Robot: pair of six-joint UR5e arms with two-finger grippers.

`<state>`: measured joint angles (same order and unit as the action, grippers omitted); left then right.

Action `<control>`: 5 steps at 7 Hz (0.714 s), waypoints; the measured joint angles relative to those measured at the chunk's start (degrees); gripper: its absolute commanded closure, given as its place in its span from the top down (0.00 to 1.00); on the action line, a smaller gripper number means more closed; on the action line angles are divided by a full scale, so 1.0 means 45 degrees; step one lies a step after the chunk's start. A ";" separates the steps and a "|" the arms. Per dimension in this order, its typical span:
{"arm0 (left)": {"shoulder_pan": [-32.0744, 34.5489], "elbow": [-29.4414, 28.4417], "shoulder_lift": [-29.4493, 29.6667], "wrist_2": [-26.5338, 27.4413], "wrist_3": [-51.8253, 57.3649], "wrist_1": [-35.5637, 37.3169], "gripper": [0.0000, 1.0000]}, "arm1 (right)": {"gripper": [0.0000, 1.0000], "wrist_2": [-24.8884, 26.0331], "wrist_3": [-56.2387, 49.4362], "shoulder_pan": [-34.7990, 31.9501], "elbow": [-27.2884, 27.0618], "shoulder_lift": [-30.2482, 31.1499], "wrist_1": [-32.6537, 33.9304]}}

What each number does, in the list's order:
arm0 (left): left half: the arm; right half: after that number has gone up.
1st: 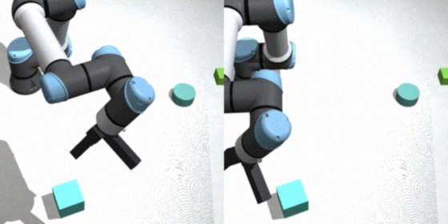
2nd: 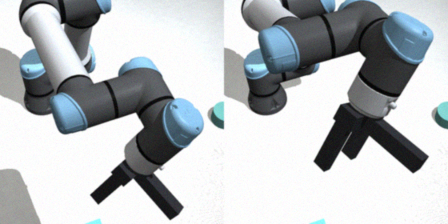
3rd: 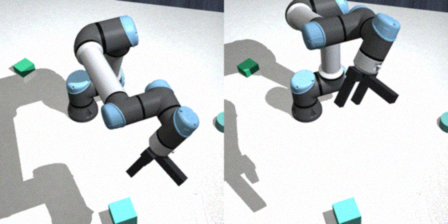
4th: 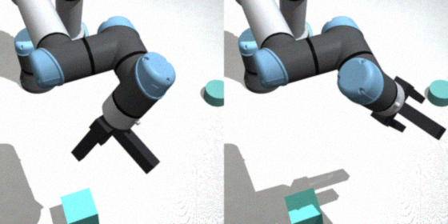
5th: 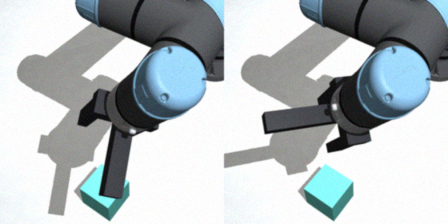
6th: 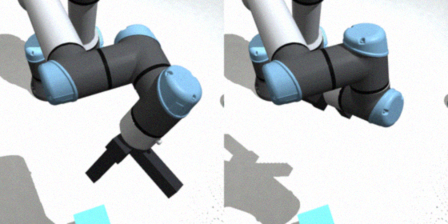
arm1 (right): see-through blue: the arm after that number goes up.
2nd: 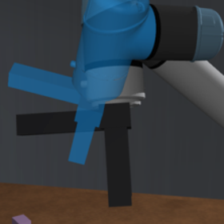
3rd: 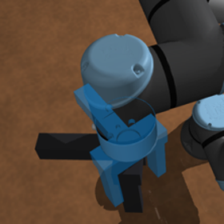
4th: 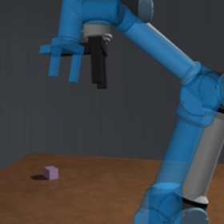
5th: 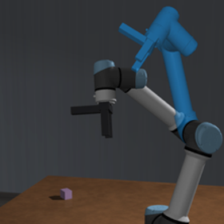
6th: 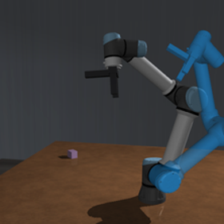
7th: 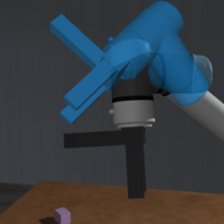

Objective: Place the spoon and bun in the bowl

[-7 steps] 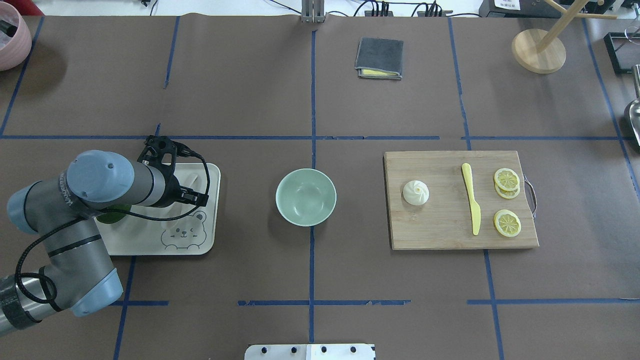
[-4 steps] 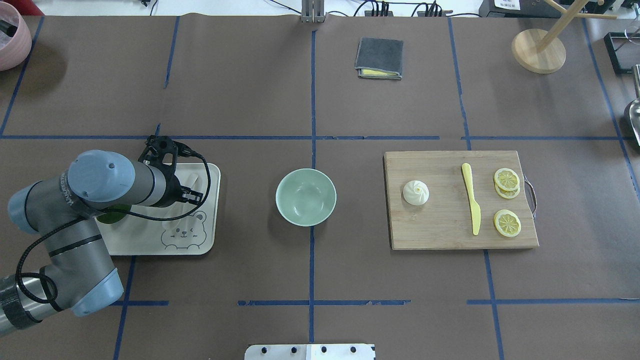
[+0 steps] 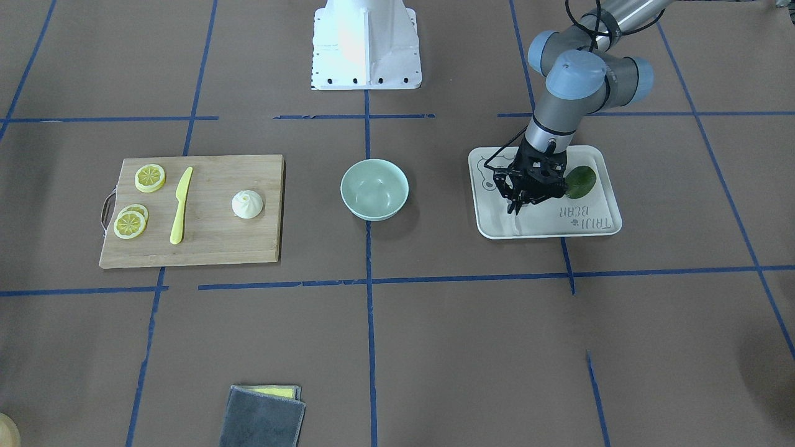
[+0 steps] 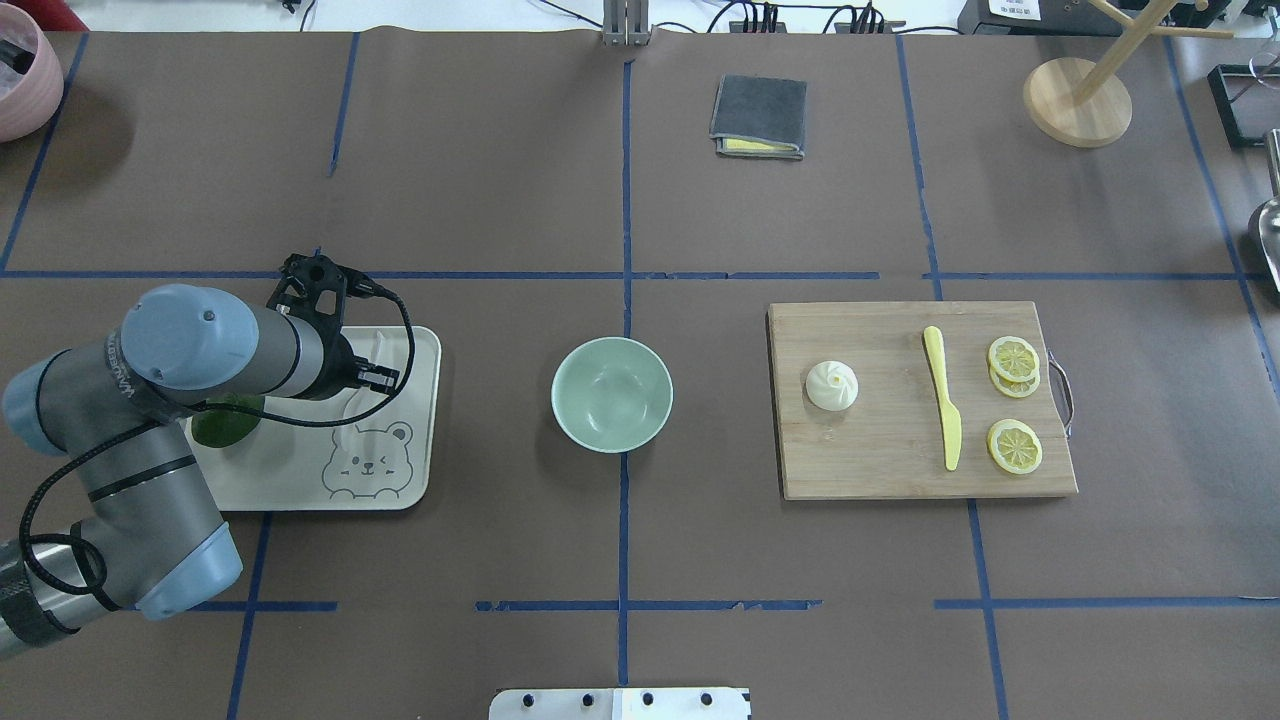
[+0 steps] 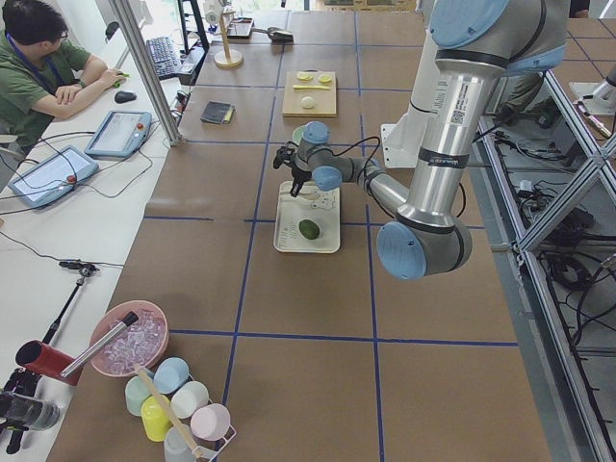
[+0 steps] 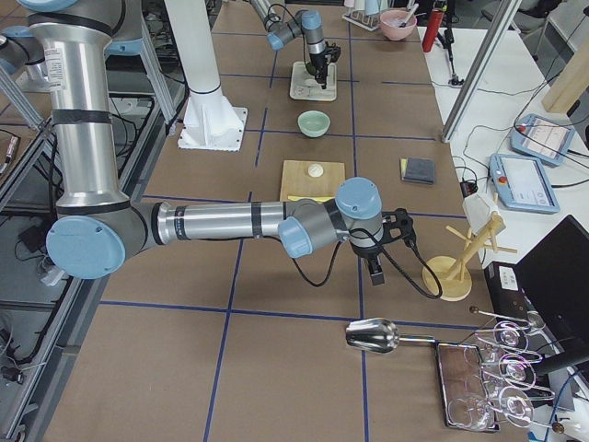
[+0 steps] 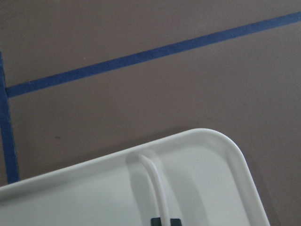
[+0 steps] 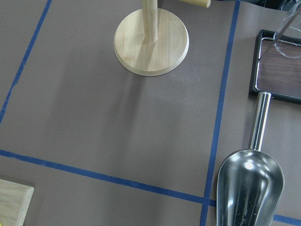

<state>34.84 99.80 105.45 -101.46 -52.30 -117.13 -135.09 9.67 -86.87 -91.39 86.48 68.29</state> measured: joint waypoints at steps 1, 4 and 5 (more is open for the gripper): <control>0.0106 0.0097 0.0363 -0.0018 -0.0409 0.0102 0.00 | 1.00 0.0001 0.0000 -0.0002 -0.0002 0.0000 0.0000; -0.0462 -0.0277 0.3584 0.0344 -0.5580 0.2177 0.00 | 1.00 0.0001 0.0000 0.0004 -0.0009 0.0000 0.0000; -0.1006 -0.0823 0.4710 0.1069 -0.7501 0.2679 0.00 | 1.00 0.0001 0.0000 0.0006 -0.0016 0.0000 0.0000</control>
<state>30.31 96.09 126.64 -96.65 -86.05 -105.08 -135.09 9.67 -86.84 -91.46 86.48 68.29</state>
